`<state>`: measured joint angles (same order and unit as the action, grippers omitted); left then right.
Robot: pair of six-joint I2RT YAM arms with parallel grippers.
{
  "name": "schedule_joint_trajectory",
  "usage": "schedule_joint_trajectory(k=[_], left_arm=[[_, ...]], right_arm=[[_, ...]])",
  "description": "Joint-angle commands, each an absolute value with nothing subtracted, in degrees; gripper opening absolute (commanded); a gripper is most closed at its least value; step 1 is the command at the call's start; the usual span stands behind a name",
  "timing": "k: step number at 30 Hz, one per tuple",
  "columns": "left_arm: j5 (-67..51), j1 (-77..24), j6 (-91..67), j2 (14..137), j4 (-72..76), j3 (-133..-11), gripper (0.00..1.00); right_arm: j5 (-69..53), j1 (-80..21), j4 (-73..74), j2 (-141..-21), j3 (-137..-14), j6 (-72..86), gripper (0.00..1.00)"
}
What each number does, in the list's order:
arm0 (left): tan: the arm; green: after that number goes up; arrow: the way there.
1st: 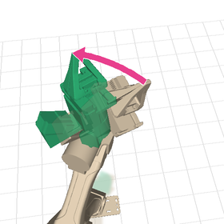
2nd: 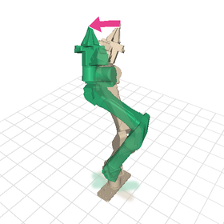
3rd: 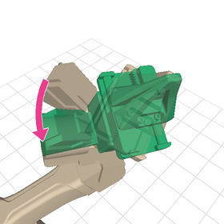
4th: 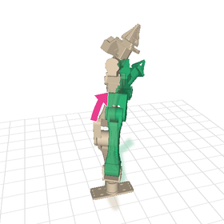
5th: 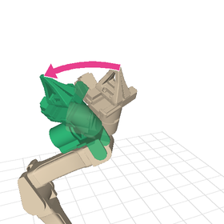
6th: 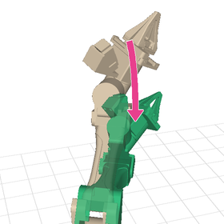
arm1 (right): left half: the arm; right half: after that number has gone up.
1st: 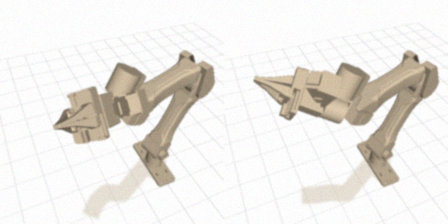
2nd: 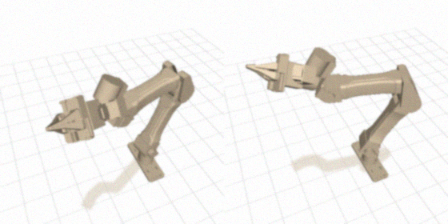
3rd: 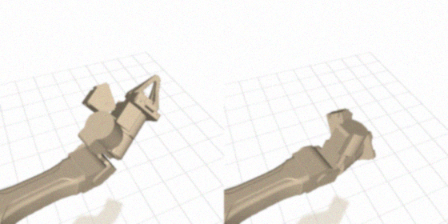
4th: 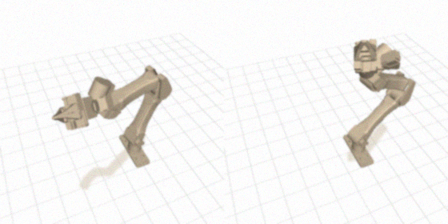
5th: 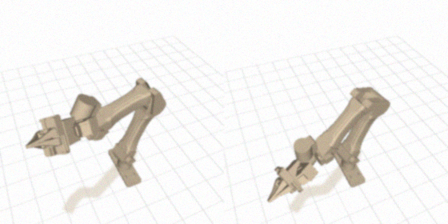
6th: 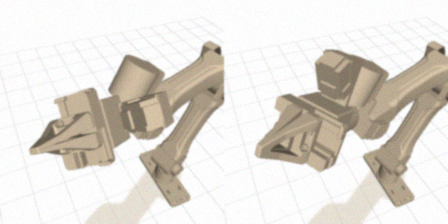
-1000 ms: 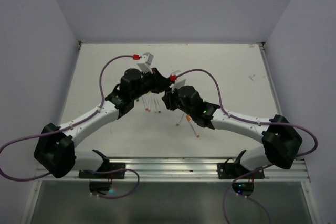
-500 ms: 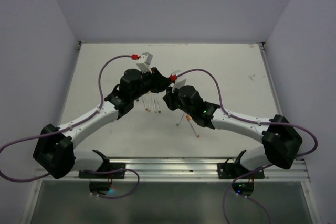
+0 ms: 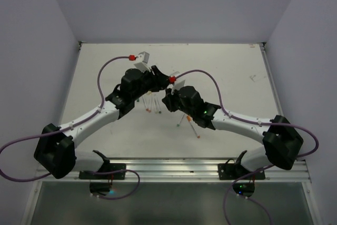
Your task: Open the pen caps
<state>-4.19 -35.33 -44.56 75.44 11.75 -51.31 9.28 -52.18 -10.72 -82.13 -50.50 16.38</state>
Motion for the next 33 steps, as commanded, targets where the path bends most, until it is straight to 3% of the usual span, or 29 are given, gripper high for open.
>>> schedule_joint_trajectory(k=[1, 5, 10, 20, 33], left_arm=[[-3.69, -35.51, -46.49, 76.64, 13.27, -53.26, 0.44], [-3.43, -35.51, -46.93, 76.90, 13.27, -52.74, 0.30], [-2.29, -35.51, -46.85, 76.82, 13.18, -52.82, 0.00], [7.29, -35.24, -44.12, 75.15, 11.95, -61.77, 0.00], [10.63, -26.37, -44.30, 77.61, 13.36, -80.84, 0.00]], right_arm=[[8.17, -52.56, -12.22, -82.18, -51.59, 15.21, 0.00], [8.00, -52.47, -12.30, -82.27, -51.68, 15.20, 0.00], [7.47, -52.56, -11.69, -82.79, -52.03, 14.94, 0.00], [5.01, -52.47, -10.55, -82.00, -47.30, 15.21, 0.00], [2.46, -52.56, -15.38, -83.76, -36.39, 17.05, 0.00]])
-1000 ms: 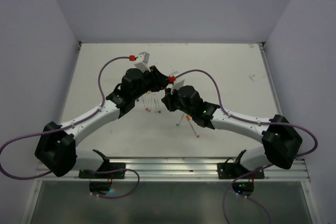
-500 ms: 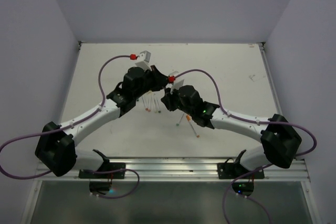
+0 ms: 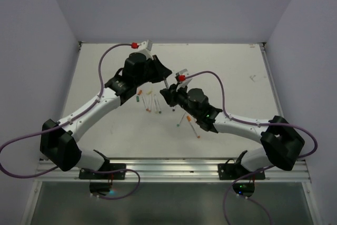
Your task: Open the pen caps
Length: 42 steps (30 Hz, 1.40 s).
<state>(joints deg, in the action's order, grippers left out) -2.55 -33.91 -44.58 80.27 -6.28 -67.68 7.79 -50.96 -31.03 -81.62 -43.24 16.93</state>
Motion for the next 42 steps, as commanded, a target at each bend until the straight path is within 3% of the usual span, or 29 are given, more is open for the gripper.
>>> schedule_joint_trajectory(k=[1, 10, 24, 30, 34, 42], left_arm=[[11.16, -26.02, -43.86, 77.61, 13.19, -82.16, 0.00], [15.03, -25.05, -37.01, 79.27, 11.95, -93.68, 0.00], [18.63, -24.08, -32.87, 81.22, 12.05, -100.11, 0.00], [18.37, -23.56, -31.91, 75.25, 8.53, -90.37, 0.00], [16.27, -23.29, -32.69, 70.50, 5.98, -76.69, 0.00], [8.18, -22.50, -33.93, 62.94, 1.76, -55.65, 0.00]], right_arm=[[2.37, -52.56, -15.64, -83.85, -36.04, 17.14, 0.00], [0.35, -52.65, -16.08, -87.18, -36.65, 17.05, 0.00], [-1.58, -52.82, -15.82, -87.10, -37.00, 16.70, 0.00], [-0.62, -52.82, -14.33, -84.56, -38.93, 16.44, 0.00], [2.71, -52.73, -12.13, -84.20, -43.58, 17.31, 0.00], [13.00, -52.74, -6.86, -91.84, -54.48, 21.53, 0.01]])
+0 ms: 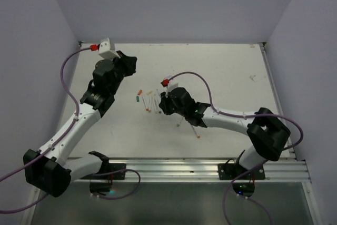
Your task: Open the pen caps
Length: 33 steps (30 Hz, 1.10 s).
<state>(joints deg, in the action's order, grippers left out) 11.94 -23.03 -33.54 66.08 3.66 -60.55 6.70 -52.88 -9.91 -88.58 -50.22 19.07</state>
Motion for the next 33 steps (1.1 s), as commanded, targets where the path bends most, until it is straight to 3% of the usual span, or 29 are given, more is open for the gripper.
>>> schedule_joint_trajectory(k=[1, 6, 13, 20, 33], left_arm=[[7.13, -22.50, -33.93, 62.41, 1.32, -53.55, 0.00], [5.37, -22.50, -35.94, 58.28, 0.61, -41.96, 0.00], [2.02, -22.59, -37.35, 55.99, 0.44, -35.17, 0.00], [1.50, -22.50, -37.27, 56.77, 1.40, -34.72, 0.00], [-0.88, -22.50, -38.14, 58.62, 2.37, -34.98, 0.00]], right_arm=[[13.88, -52.65, -6.42, -92.80, -56.32, 22.32, 0.02], [17.22, -52.30, -3.70, -100.36, -62.65, 24.43, 0.06], [18.46, -50.72, -6.41, -106.17, -63.11, 26.54, 0.09], [17.49, -49.40, -7.82, -109.86, -63.63, 26.89, 0.14], [14.77, -48.60, -8.44, -111.18, -62.84, 28.65, 0.33]])
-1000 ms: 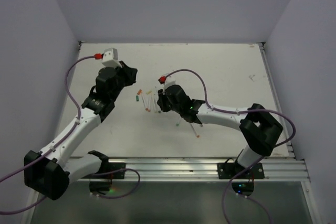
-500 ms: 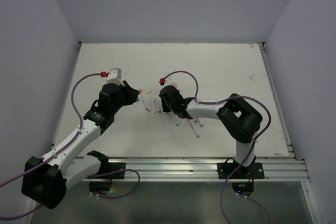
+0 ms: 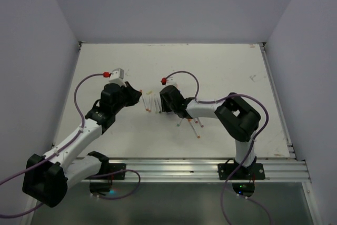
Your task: Open the pen caps
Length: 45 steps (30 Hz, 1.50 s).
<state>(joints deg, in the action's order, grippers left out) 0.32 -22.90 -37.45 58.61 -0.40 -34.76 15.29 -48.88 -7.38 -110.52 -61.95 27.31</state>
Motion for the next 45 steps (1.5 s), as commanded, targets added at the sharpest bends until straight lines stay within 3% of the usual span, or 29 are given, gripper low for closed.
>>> schedule_joint_trajectory(k=[1, 18, 28, 37, 45], left_arm=[[-0.88, -22.50, -38.23, 58.71, 2.37, -34.98, 0.00], [-2.11, -22.50, -38.94, 65.12, 5.71, -37.97, 0.00], [-1.06, -22.50, -37.53, 78.74, 13.25, -44.64, 0.00], [-1.93, -22.50, -34.98, 94.48, 20.21, -50.97, 0.00], [-4.04, -22.59, -34.37, 103.53, 23.02, -53.35, 0.03]], right_arm=[[14.68, -48.52, -8.44, -111.09, -62.75, 28.74, 0.33], [10.55, -48.34, -10.37, -110.57, -63.28, 32.96, 0.32], [16.17, -45.88, -2.73, -97.48, -62.06, 26.90, 0.33], [18.54, -42.28, 1.58, -83.77, -53.53, 22.94, 0.54], [19.95, -40.61, 2.81, -77.26, -45.19, 23.03, 0.57]])
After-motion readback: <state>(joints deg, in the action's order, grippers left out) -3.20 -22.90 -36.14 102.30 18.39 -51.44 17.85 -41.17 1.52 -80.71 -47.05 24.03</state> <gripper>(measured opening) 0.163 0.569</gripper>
